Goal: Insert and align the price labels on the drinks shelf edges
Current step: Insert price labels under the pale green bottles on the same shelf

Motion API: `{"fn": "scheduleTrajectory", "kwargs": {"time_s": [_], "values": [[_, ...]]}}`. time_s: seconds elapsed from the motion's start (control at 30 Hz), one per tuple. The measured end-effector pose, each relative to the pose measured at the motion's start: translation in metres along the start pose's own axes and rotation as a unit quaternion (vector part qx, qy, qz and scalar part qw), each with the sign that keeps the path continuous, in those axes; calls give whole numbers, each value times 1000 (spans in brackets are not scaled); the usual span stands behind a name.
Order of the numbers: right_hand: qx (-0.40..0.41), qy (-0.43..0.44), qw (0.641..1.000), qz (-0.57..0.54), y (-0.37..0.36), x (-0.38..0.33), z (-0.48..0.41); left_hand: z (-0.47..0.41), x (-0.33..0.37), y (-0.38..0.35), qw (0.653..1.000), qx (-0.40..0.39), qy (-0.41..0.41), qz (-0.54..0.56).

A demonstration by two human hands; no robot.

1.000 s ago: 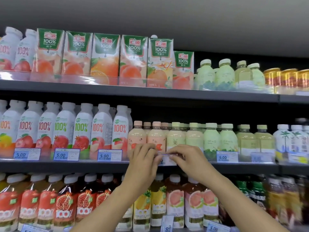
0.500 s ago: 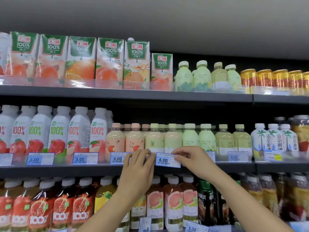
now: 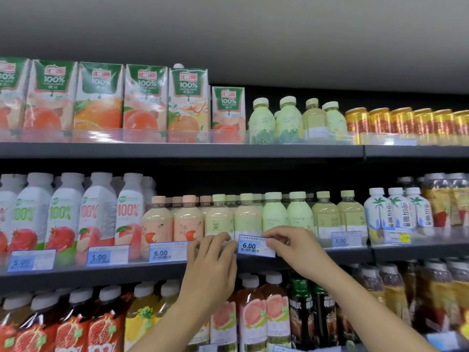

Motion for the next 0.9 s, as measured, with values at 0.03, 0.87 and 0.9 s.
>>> {"fn": "scheduleTrajectory", "kwargs": {"time_s": [0.03,0.87,0.9], "values": [[12,-8,1000,-3,9,7,4,-3,10,-5,1000,1,-2,9],[143,42,989,-22,205,174,20,-124,211,-109,992,-98,68,39],[138,45,989,-21,205,174,21,-126,212,-109,991,-108,69,40]]}}
Point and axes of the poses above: each hand's wrist, its own z-axis away from the middle knuckle, its own y-axis out of the back of the hand, x = y × z, the point moved 3 cm from there along -z, towards the middle knuckle, and after that the axes turned 1 degree about z, right-handed, at the moved point
